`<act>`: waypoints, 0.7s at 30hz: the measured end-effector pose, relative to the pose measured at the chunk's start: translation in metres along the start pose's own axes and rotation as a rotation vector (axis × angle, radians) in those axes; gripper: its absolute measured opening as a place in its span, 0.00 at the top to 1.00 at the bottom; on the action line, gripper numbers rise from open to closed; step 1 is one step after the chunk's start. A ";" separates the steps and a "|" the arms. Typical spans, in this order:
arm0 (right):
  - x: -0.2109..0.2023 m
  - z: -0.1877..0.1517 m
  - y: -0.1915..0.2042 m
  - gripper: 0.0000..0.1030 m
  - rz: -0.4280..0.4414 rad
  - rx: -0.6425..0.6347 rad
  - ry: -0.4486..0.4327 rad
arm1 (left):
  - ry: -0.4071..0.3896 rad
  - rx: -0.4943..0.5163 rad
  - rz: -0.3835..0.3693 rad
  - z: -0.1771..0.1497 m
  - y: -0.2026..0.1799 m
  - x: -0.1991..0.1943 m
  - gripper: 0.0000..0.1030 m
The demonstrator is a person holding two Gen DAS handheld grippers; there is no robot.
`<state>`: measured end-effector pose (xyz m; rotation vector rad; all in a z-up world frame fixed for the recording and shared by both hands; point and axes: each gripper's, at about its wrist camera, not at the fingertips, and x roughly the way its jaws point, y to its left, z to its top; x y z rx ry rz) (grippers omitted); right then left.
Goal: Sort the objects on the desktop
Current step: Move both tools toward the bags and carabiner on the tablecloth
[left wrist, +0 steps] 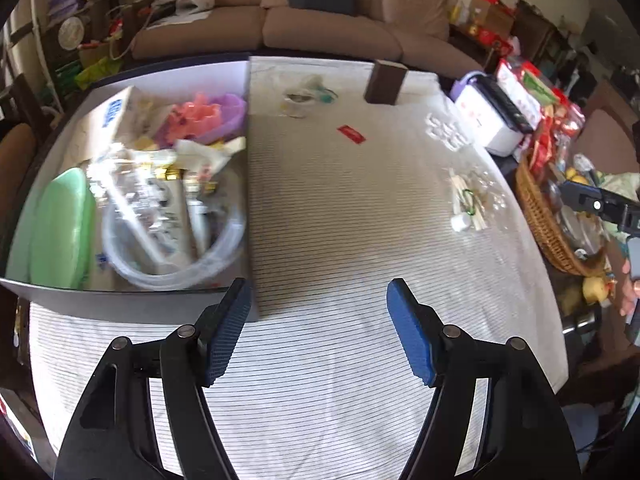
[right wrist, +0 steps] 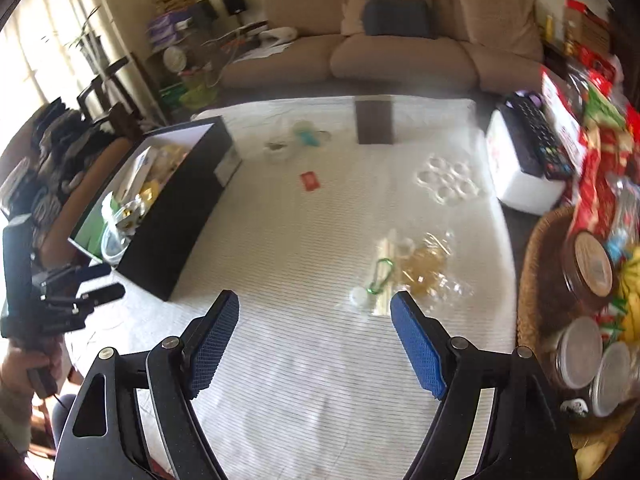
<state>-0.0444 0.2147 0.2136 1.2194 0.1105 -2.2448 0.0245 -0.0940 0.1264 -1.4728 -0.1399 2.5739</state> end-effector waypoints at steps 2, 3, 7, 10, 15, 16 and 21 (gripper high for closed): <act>0.001 -0.012 -0.028 0.21 -0.001 0.077 -0.030 | 0.001 0.036 -0.014 0.002 -0.031 0.020 0.34; 0.003 -0.017 -0.039 0.21 -0.008 0.112 -0.043 | 0.001 0.050 -0.020 0.003 -0.047 0.031 0.34; 0.017 -0.034 -0.076 0.21 -0.016 0.244 -0.084 | 0.003 0.098 -0.036 0.007 -0.099 0.076 0.34; 0.027 -0.039 -0.095 0.21 -0.013 0.306 -0.111 | -0.009 0.129 -0.026 0.014 -0.128 0.106 0.34; 0.042 -0.039 -0.110 0.21 0.007 0.328 -0.121 | -0.015 0.183 -0.010 0.030 -0.158 0.147 0.35; 0.045 -0.039 -0.112 0.21 0.016 0.330 -0.115 | -0.013 0.190 -0.014 0.033 -0.161 0.154 0.34; 0.056 -0.037 -0.115 0.21 0.041 0.323 -0.080 | -0.028 0.176 -0.072 0.039 -0.170 0.171 0.34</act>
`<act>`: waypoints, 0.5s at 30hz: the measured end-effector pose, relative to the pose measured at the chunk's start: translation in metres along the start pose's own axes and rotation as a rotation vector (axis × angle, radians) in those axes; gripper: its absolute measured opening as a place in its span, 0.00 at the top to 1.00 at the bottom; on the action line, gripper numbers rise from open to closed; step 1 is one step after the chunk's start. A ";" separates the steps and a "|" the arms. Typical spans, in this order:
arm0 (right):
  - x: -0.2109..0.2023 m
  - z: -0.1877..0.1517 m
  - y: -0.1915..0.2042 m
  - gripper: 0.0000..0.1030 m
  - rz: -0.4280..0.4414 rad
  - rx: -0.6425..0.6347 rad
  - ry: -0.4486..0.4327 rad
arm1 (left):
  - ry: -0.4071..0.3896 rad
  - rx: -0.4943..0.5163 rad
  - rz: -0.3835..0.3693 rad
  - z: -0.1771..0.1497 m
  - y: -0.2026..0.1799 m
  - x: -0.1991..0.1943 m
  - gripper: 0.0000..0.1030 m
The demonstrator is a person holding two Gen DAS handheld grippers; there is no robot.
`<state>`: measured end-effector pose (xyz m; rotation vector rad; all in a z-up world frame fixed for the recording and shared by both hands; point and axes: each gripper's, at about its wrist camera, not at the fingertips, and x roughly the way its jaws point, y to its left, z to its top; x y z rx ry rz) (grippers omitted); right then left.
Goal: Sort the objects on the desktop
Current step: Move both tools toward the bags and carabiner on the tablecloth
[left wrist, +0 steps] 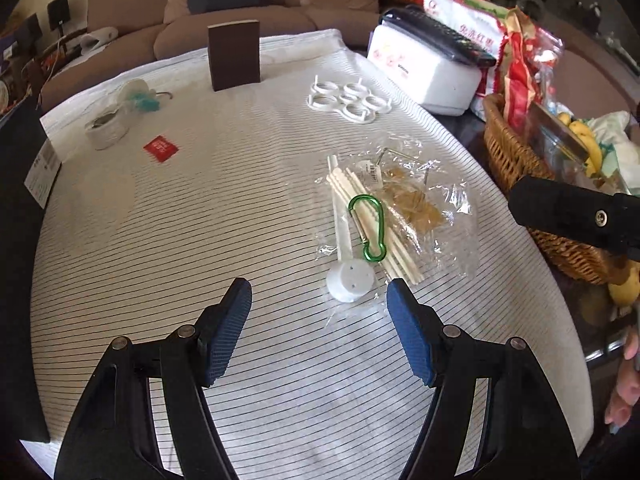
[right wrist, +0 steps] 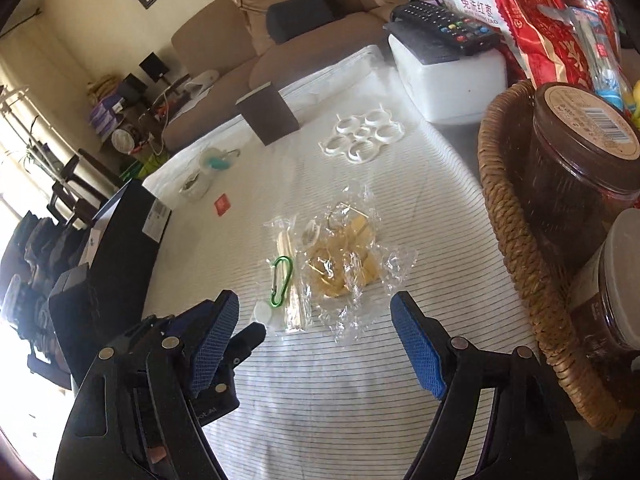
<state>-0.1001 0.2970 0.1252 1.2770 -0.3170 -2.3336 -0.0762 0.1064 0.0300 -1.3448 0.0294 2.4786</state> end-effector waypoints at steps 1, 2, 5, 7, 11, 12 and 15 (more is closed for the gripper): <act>0.001 0.001 0.000 0.21 -0.002 -0.007 0.000 | -0.005 -0.001 -0.012 0.001 -0.001 0.003 0.34; 0.001 0.001 0.000 0.21 0.001 -0.008 -0.001 | -0.006 0.000 -0.017 0.001 -0.002 0.006 0.34; 0.001 0.001 -0.001 0.21 0.016 0.001 -0.002 | 0.017 -0.004 -0.013 0.004 -0.002 0.020 0.35; 0.001 0.000 -0.003 0.21 0.019 0.000 -0.001 | 0.027 -0.015 -0.022 0.005 -0.001 0.026 0.36; 0.004 0.005 -0.005 0.21 0.080 0.025 -0.005 | 0.013 -0.008 -0.030 0.005 -0.002 0.028 0.36; 0.006 0.008 -0.004 0.21 0.097 0.026 -0.006 | 0.011 -0.008 -0.033 0.005 -0.002 0.028 0.37; 0.015 0.021 0.008 0.22 0.083 -0.032 -0.021 | 0.004 0.002 -0.034 0.004 -0.002 0.026 0.59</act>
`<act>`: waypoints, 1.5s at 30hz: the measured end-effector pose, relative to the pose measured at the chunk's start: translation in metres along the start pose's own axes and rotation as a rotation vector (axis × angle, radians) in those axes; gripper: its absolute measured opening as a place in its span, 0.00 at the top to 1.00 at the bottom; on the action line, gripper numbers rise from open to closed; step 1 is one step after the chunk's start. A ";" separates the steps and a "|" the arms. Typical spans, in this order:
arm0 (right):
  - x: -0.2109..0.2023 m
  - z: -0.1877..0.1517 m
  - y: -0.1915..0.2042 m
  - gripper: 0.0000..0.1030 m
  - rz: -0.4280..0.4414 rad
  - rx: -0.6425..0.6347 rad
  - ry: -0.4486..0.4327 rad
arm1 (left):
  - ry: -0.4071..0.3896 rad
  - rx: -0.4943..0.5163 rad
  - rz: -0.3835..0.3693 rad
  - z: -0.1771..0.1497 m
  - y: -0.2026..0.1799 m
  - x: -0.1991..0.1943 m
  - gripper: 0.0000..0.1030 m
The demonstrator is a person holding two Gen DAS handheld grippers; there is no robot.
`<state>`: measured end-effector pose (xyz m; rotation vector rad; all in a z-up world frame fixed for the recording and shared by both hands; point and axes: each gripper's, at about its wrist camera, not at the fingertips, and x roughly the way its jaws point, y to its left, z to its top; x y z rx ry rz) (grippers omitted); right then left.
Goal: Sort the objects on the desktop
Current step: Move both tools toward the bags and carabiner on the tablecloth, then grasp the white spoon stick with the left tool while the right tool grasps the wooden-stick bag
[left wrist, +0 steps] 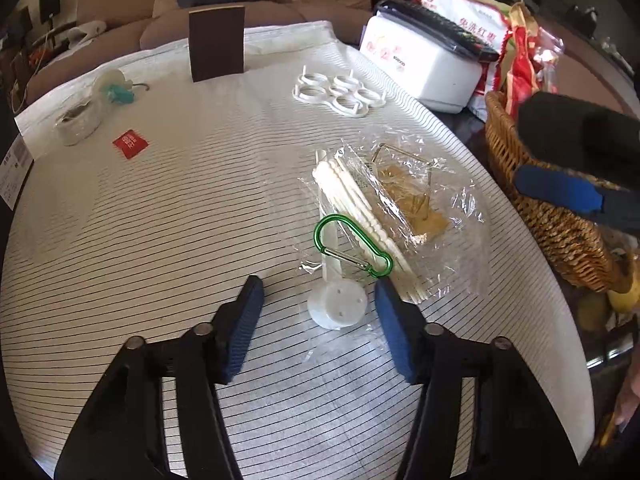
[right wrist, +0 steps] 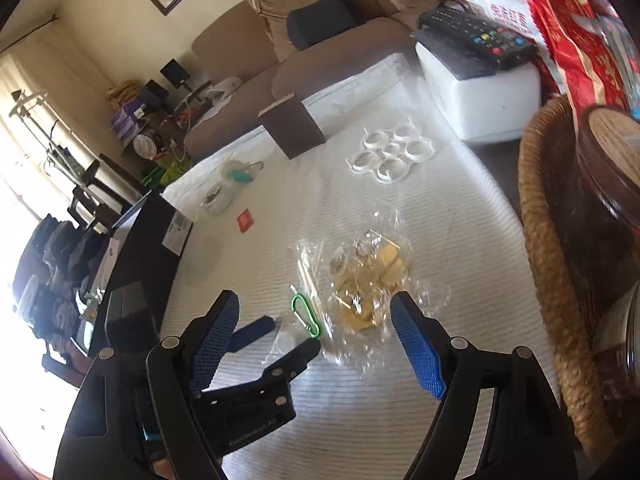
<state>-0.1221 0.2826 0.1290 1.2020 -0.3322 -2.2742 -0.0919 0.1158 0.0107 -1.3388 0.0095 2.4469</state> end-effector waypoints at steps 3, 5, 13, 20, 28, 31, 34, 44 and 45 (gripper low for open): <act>0.028 0.010 0.010 0.26 -0.019 -0.074 0.050 | -0.001 0.001 -0.009 0.000 0.003 0.000 0.66; 0.047 0.012 0.015 0.29 -0.026 -0.118 0.080 | -0.001 -0.010 -0.027 0.000 0.007 0.000 0.67; 0.081 -0.001 0.034 0.45 -0.088 -0.243 0.136 | -0.010 -0.068 -0.101 -0.002 0.022 -0.002 0.72; 0.081 -0.005 0.038 0.80 -0.138 -0.299 0.141 | -0.010 -0.118 -0.132 -0.012 0.042 -0.011 0.76; 0.080 -0.008 0.051 0.85 -0.100 -0.306 0.155 | -0.019 -0.118 -0.073 -0.034 0.066 -0.039 0.76; 0.077 -0.010 0.057 0.79 -0.038 -0.303 0.174 | -0.021 -0.112 -0.032 -0.044 0.078 -0.054 0.76; 0.082 -0.021 0.067 0.66 -0.050 -0.380 0.212 | -0.010 -0.114 -0.005 -0.052 0.089 -0.068 0.76; 0.101 -0.049 0.057 0.59 -0.126 -0.493 0.306 | -0.012 -0.128 -0.030 -0.072 0.103 -0.112 0.76; 0.101 -0.049 0.056 0.59 -0.124 -0.494 0.305 | -0.015 -0.140 -0.040 -0.074 0.105 -0.114 0.76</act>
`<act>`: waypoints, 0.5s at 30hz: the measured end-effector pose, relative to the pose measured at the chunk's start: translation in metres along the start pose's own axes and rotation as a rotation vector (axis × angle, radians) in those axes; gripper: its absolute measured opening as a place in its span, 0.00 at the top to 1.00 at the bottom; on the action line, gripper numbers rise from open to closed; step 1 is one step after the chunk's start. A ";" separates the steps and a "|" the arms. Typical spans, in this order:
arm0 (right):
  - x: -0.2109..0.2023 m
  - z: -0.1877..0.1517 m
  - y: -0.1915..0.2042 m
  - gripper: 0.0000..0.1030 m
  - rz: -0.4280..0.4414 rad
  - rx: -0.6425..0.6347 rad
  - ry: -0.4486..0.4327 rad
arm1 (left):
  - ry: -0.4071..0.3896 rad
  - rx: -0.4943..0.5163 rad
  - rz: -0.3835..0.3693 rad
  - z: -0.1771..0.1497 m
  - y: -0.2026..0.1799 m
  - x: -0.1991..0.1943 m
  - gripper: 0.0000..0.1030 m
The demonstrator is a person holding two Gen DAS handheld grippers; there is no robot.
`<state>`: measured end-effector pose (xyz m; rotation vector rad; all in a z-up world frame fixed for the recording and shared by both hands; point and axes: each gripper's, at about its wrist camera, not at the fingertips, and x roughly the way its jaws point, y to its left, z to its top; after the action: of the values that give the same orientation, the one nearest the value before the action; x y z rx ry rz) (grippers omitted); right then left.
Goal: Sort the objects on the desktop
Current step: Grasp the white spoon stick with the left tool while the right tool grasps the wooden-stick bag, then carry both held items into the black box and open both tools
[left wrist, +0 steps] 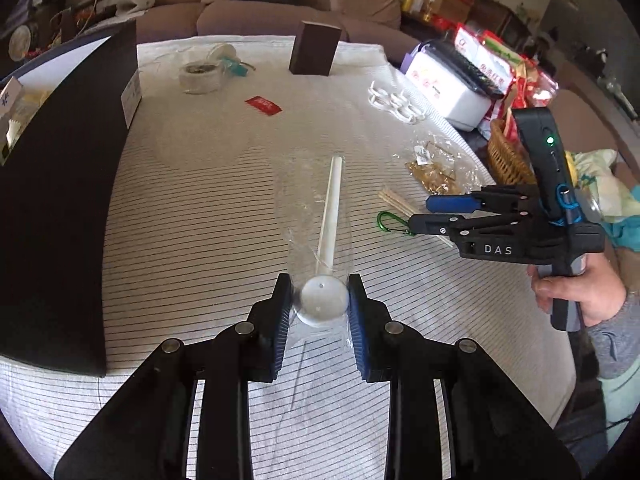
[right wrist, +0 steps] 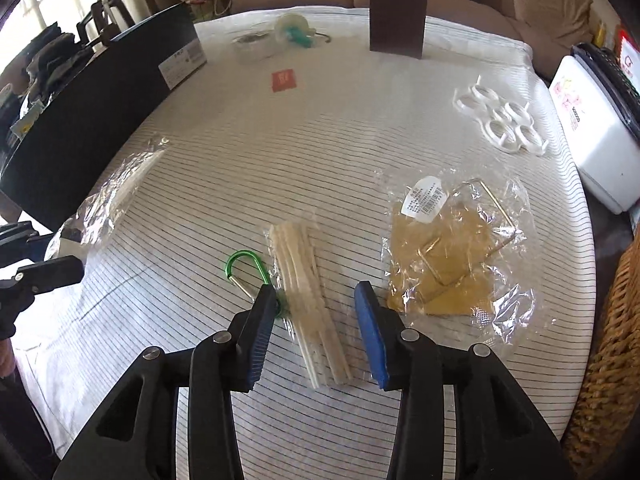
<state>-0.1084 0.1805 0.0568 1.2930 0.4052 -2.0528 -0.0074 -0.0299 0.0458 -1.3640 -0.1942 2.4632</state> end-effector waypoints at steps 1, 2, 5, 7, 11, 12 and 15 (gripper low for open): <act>0.000 0.000 0.001 0.60 -0.003 -0.005 0.000 | -0.004 -0.008 -0.004 -0.002 0.003 -0.002 0.76; 0.000 0.000 0.002 0.67 -0.002 -0.008 0.002 | -0.007 -0.014 -0.006 -0.003 0.005 -0.002 0.76; -0.008 0.004 0.001 0.88 0.033 0.049 -0.017 | -0.011 -0.034 -0.010 -0.002 0.009 -0.004 0.76; -0.021 0.010 -0.005 0.88 0.087 0.108 -0.064 | -0.033 -0.021 -0.004 0.000 0.007 -0.011 0.76; -0.053 0.019 -0.021 0.88 0.224 0.236 -0.177 | -0.077 -0.011 -0.023 0.006 0.004 -0.032 0.76; -0.060 0.020 -0.021 0.88 0.247 0.254 -0.197 | -0.087 -0.009 -0.026 0.008 0.004 -0.039 0.76; -0.080 0.023 -0.014 0.88 0.287 0.278 -0.243 | -0.117 -0.028 -0.045 0.013 0.010 -0.069 0.76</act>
<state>-0.1102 0.2074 0.1372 1.1590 -0.1725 -2.0317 0.0139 -0.0620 0.1057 -1.2139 -0.2841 2.5126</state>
